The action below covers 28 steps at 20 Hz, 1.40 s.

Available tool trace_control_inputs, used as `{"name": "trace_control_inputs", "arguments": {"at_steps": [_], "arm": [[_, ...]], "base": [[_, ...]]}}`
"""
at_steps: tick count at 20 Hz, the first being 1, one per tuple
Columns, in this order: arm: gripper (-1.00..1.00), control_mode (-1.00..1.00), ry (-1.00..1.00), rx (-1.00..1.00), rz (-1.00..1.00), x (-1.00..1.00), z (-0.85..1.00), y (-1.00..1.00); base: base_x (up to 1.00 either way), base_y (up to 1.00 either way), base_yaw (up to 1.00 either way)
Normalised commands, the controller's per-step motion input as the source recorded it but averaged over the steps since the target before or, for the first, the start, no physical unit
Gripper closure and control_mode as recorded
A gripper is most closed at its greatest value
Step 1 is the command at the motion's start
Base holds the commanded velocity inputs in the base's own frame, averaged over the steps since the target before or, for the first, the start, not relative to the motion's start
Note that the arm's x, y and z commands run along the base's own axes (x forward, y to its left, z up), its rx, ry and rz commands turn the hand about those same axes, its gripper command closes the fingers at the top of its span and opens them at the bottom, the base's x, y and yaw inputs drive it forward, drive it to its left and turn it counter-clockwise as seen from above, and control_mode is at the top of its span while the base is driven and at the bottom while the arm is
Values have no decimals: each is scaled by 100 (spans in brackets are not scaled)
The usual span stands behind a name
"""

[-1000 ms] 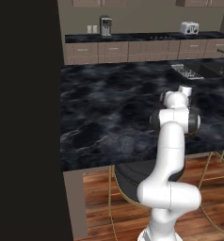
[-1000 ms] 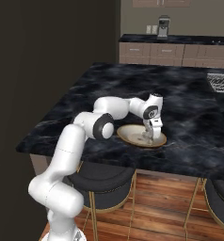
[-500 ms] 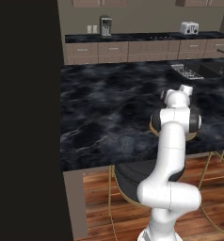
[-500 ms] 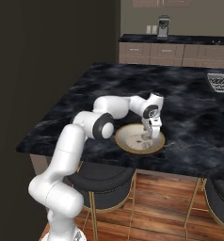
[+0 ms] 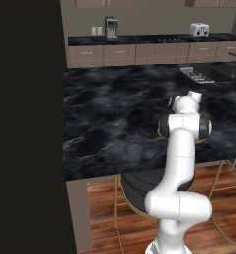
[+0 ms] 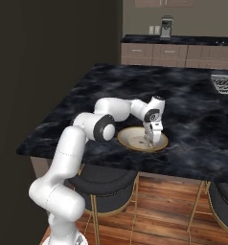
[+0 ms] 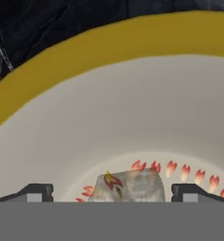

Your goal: There are four ice cubes in the ice bowl. Place two ice cubes in each glass of water.

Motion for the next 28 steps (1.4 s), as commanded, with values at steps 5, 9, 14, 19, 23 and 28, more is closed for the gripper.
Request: {"name": "trace_control_inputs", "arguments": {"at_steps": [5,9,14,19,23,28], "arm": [[-100,-100,0,1,0,2,-8,0],[100,-100,0,1,0,0,-16,0],[100,-100,0,3,0,-22,-32,0],[100,-100,-2,1,0,-9,1,0],[100,-100,-5,1,0,-23,89,0],[100,-100,0,1,5,-100,76,59]], "base": [[0,0,0],[0,0,0],[0,0,0],[0,0,0],[0,0,0],[0,0,0]]}}
